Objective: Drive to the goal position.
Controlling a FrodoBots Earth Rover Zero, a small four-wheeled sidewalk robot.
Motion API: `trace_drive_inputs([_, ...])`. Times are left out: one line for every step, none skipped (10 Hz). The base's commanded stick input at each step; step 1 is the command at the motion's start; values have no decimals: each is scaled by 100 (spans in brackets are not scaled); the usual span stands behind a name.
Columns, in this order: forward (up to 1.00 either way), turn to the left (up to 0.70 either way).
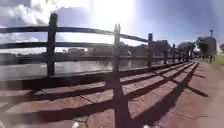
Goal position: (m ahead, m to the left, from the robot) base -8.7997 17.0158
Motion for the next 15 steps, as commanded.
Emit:
trace_drive_inputs([70,35])
trace_drive_inputs([70,35])
trace_drive_inputs([70,35])
trace_drive_inputs([70,35])
trace_drive_inputs([70,35])
trace_drive_inputs([70,35])
trace_drive_inputs([70,35])
trace_drive_inputs([70,35])
trace_drive_inputs([70,35])
trace_drive_inputs([70,35])
trace_drive_inputs([70,35])
trace_drive_inputs([70,35])
trace_drive_inputs([70,35])
trace_drive_inputs([57,40])
trace_drive_inputs([26,52])
